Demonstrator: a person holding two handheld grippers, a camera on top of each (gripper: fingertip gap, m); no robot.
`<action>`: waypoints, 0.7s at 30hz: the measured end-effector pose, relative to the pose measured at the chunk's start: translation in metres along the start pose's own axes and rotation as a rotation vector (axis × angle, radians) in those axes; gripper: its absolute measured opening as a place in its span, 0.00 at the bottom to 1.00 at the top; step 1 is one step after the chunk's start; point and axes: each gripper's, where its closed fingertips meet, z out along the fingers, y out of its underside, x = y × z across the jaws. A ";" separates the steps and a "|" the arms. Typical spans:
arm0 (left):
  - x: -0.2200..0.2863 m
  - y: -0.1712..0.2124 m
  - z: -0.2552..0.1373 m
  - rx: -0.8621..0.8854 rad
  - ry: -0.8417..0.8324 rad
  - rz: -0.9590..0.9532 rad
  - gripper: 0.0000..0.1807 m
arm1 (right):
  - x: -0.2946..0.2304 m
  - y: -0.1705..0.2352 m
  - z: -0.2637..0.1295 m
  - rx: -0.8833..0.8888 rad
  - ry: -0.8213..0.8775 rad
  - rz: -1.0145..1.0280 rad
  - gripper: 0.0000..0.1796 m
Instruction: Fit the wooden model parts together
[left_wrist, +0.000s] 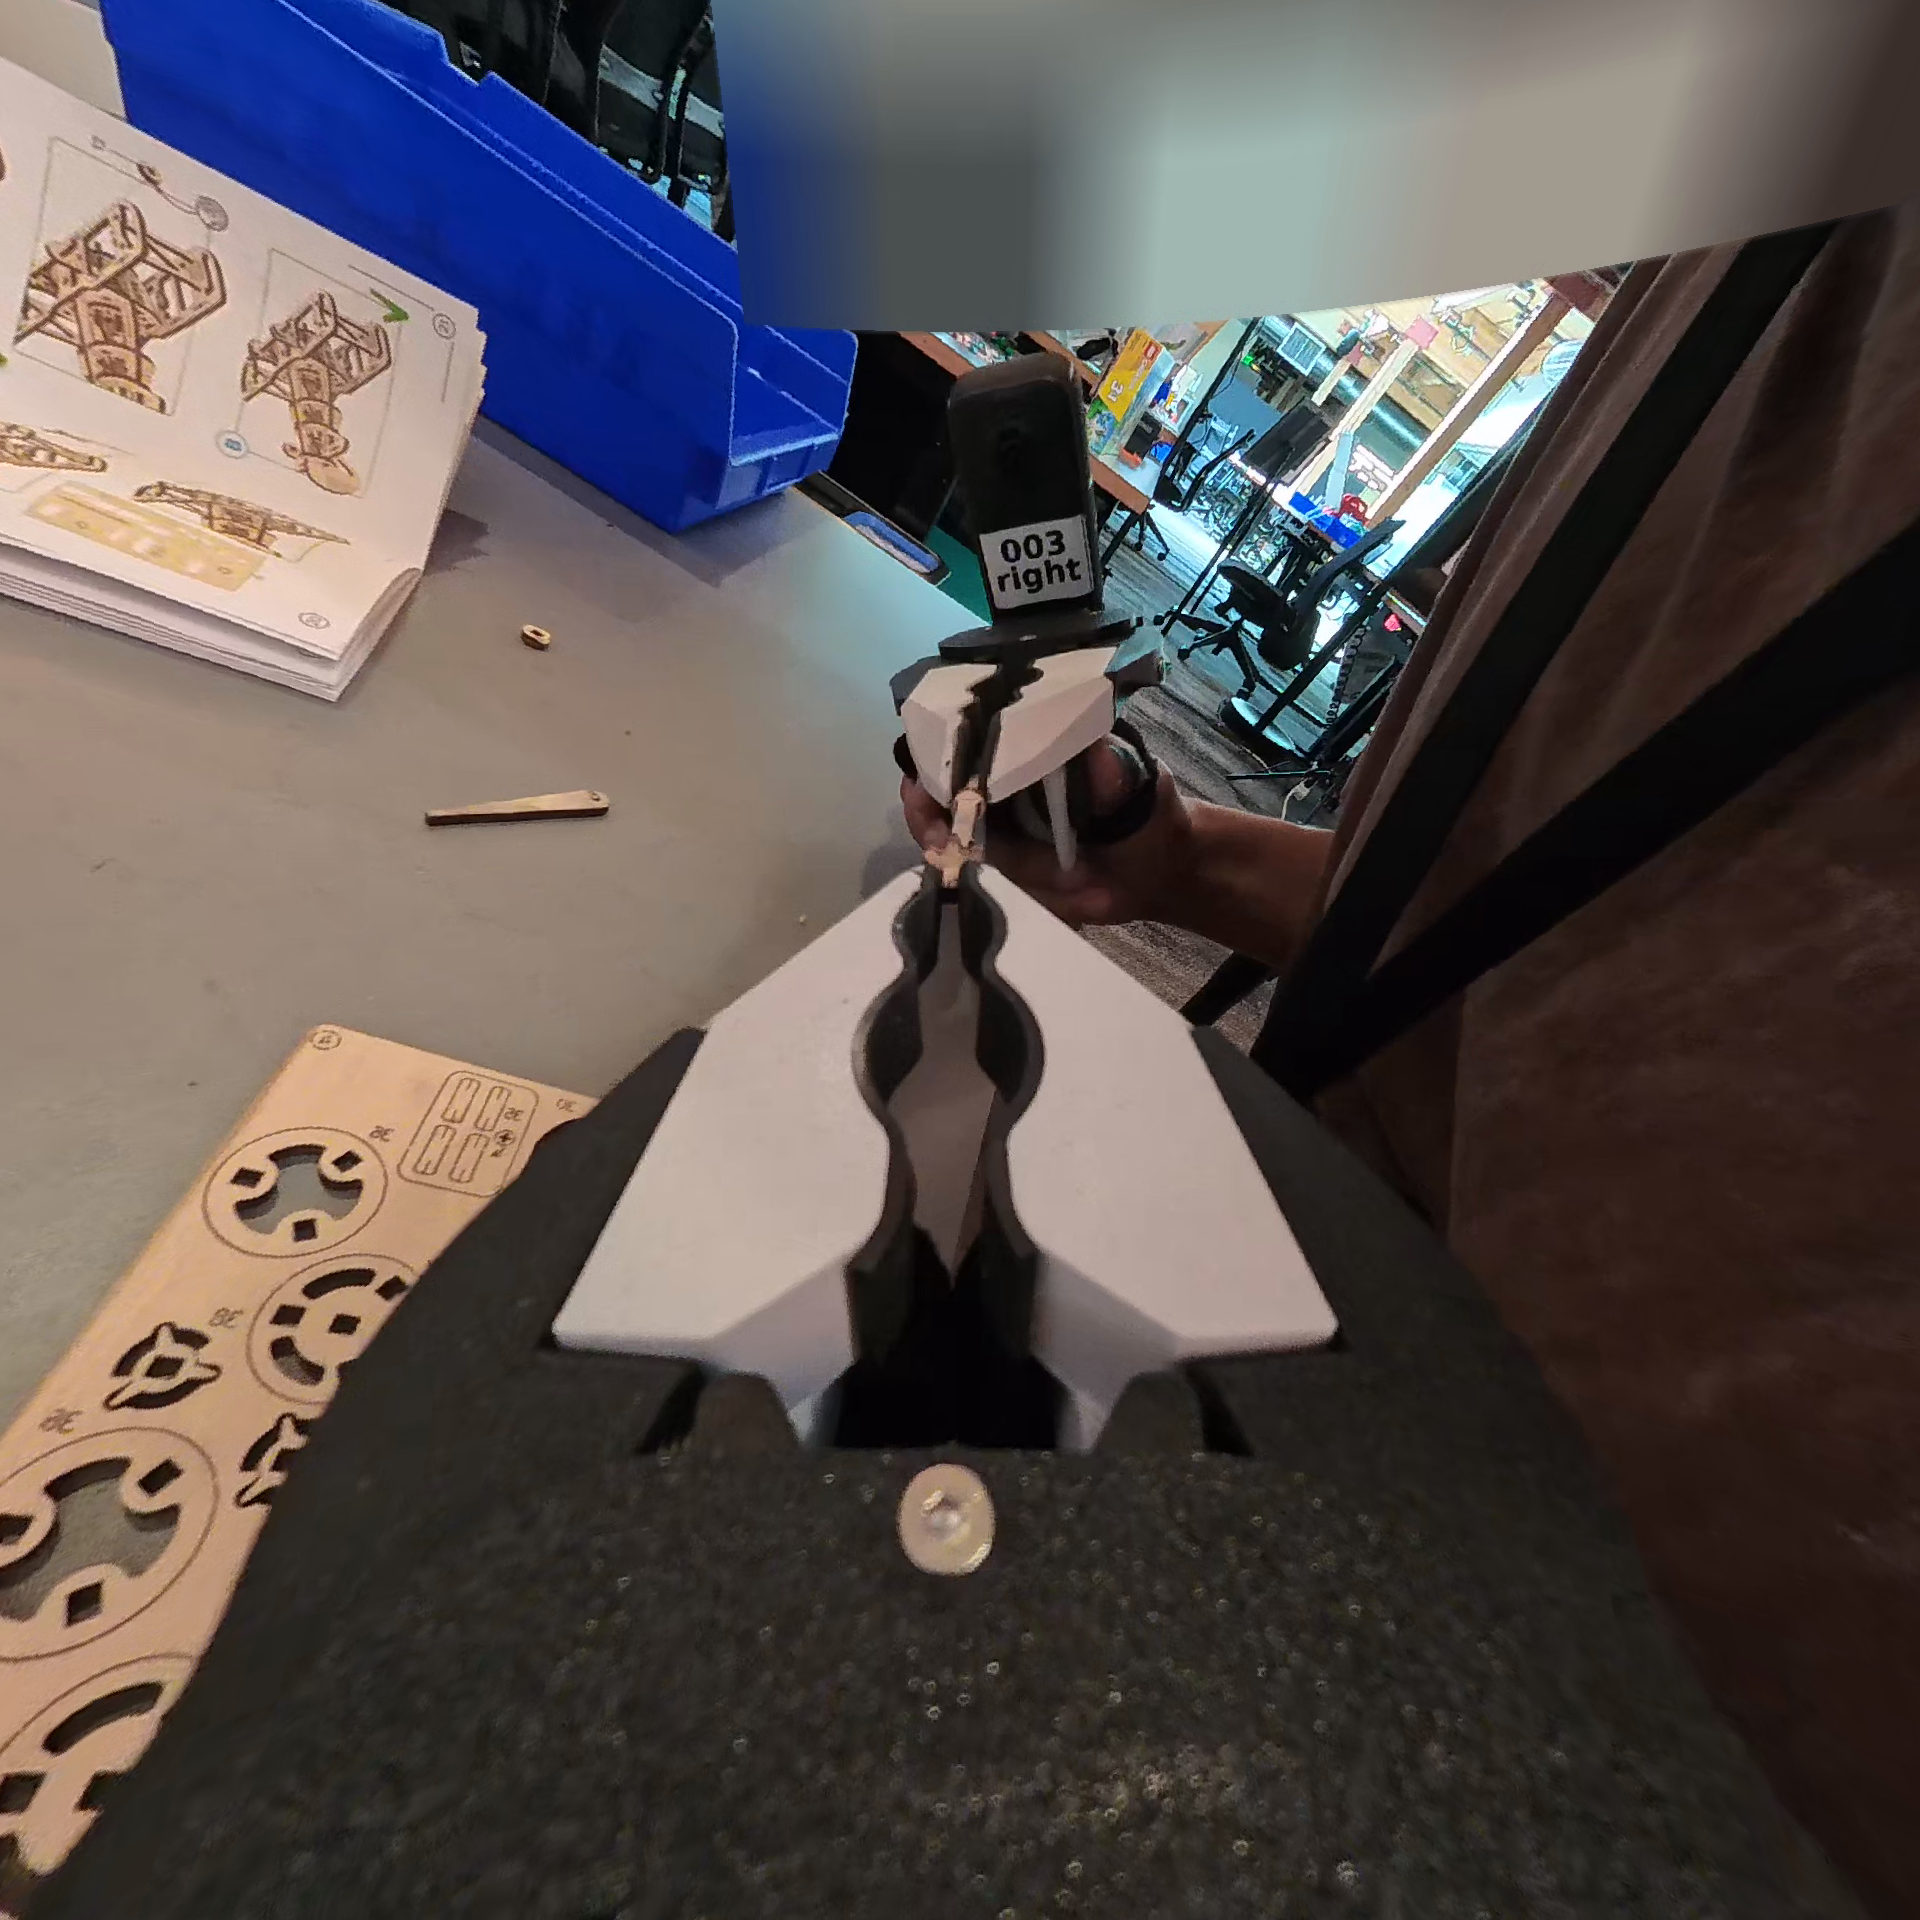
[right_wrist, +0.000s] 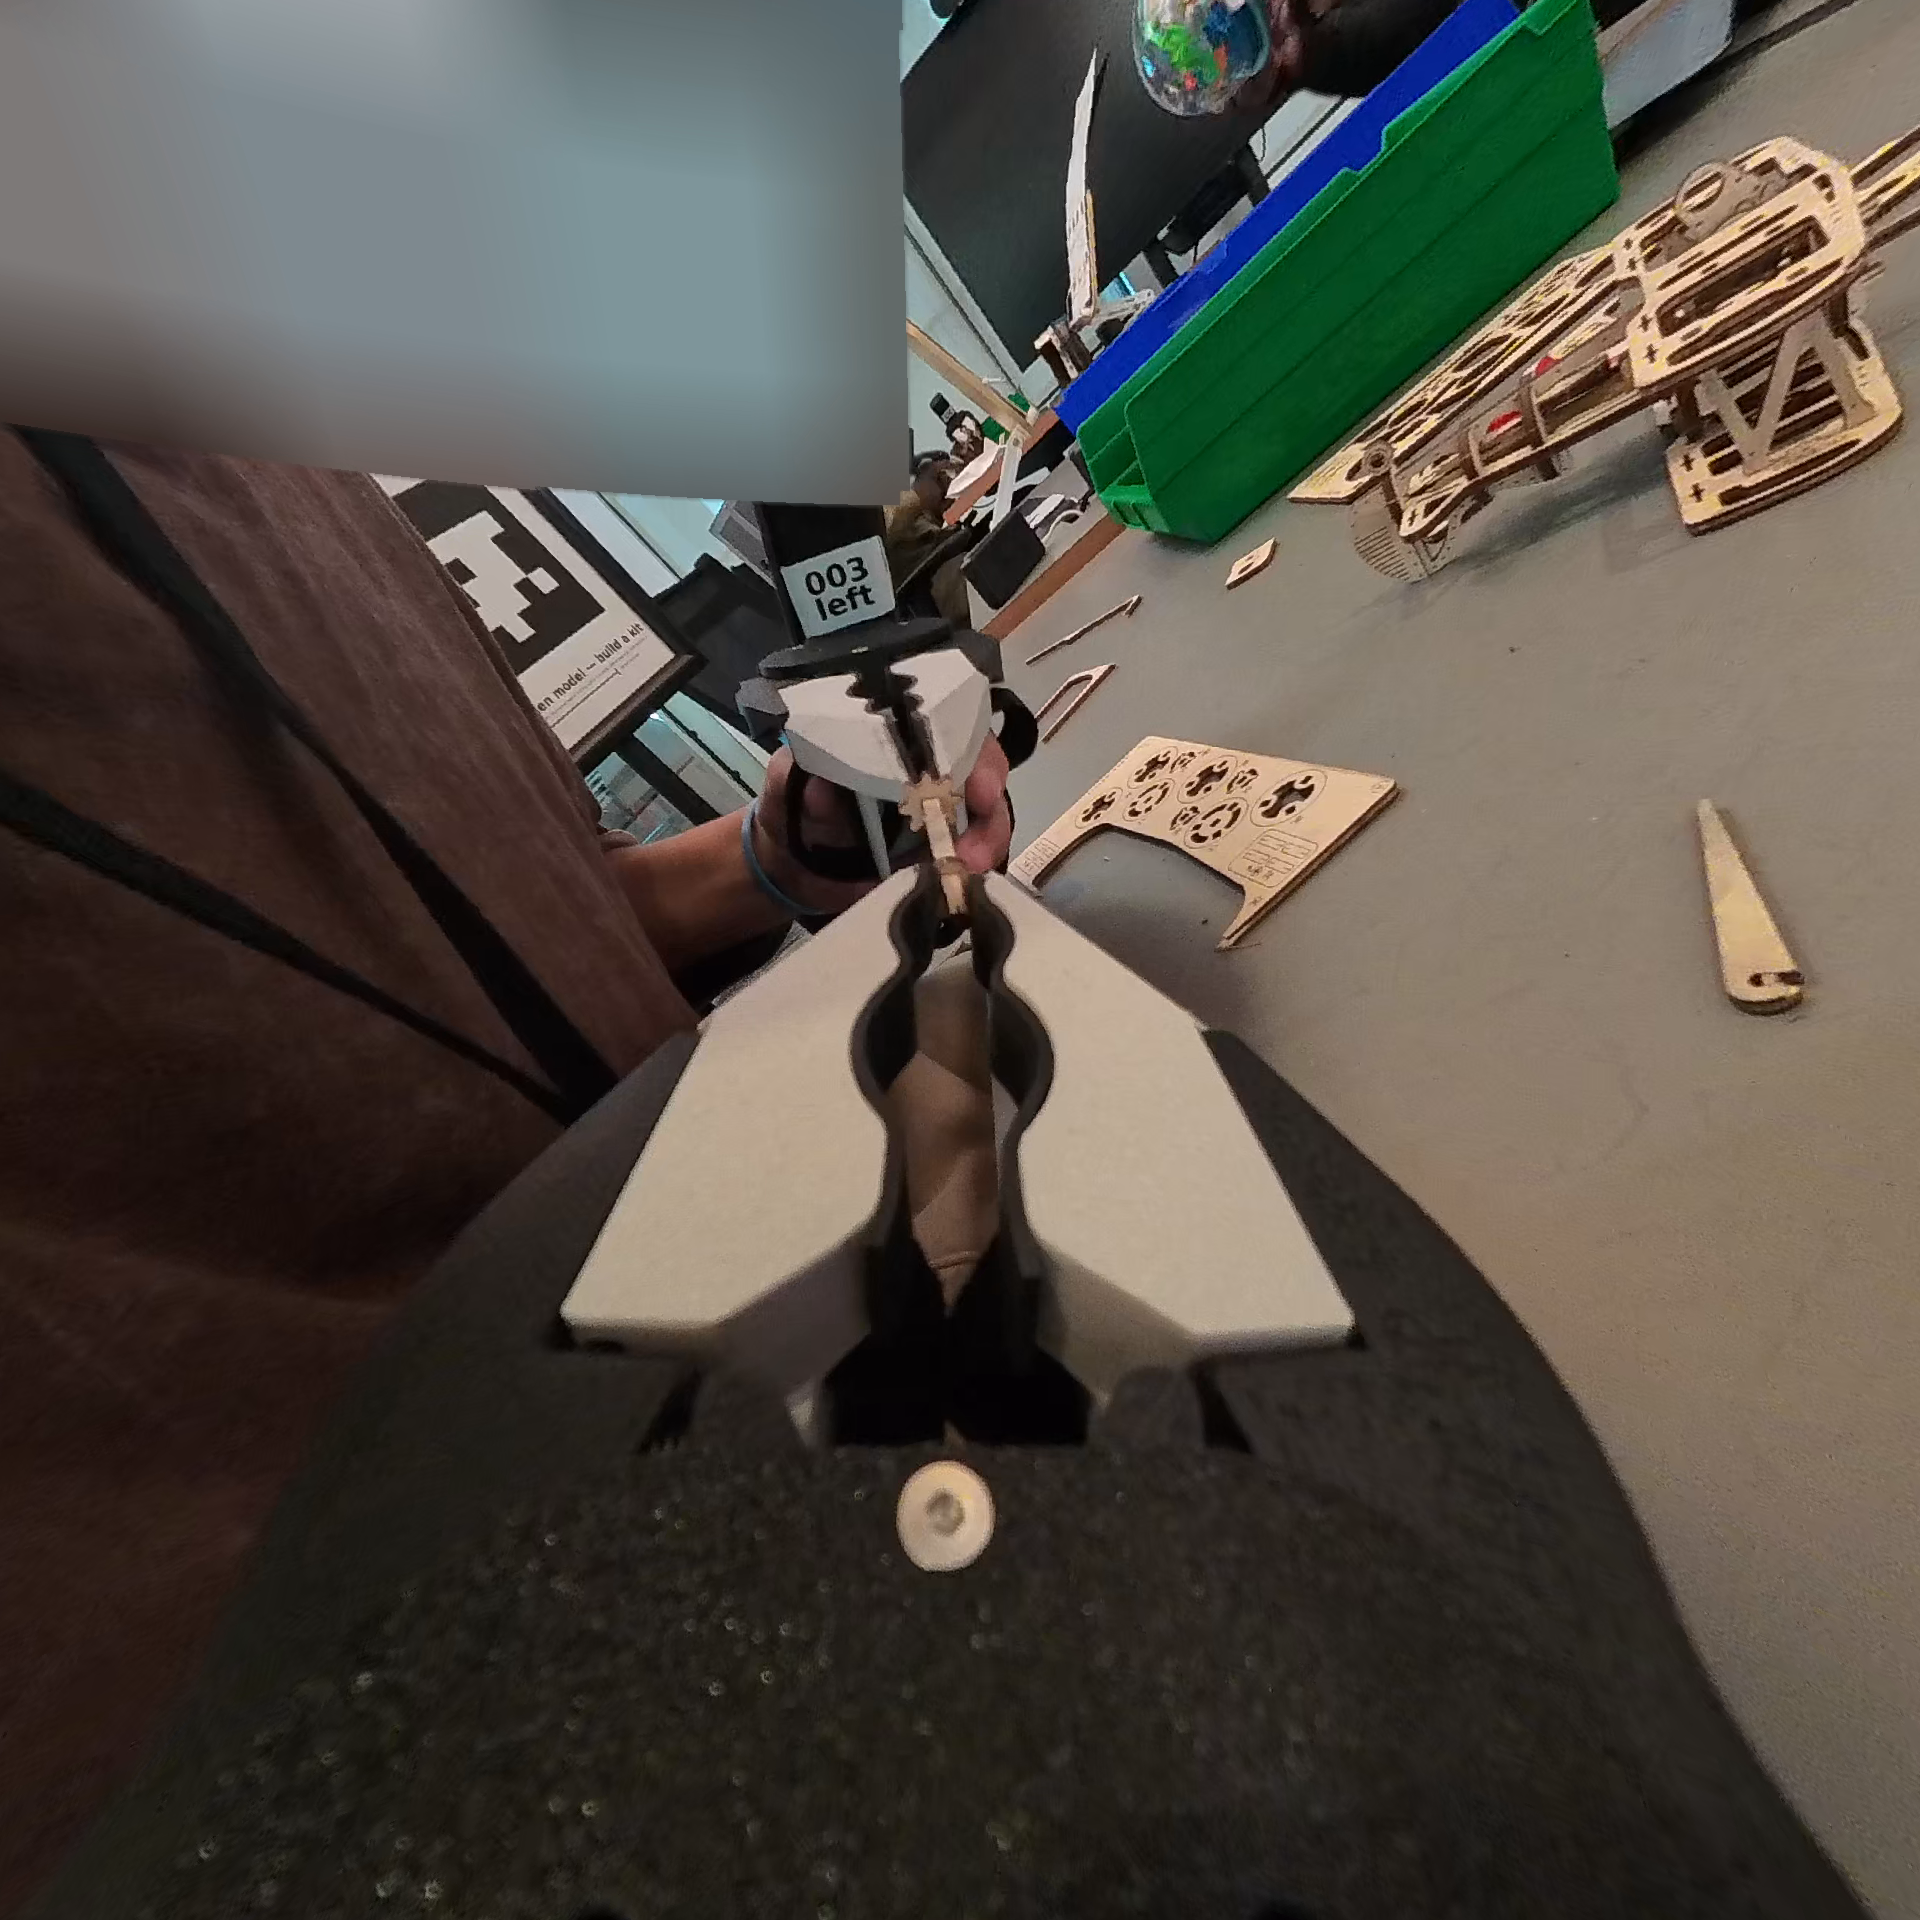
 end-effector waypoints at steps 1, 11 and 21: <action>0.000 0.000 0.000 0.001 -0.001 -0.001 0.00 | 0.000 0.000 0.000 0.001 0.002 -0.001 0.02; 0.001 0.002 0.000 -0.014 0.025 -0.066 0.01 | -0.001 0.000 0.000 -0.007 -0.017 0.014 0.01; -0.008 0.007 0.004 -0.031 -0.033 -0.064 0.02 | 0.003 0.004 0.000 -0.034 0.026 -0.005 0.01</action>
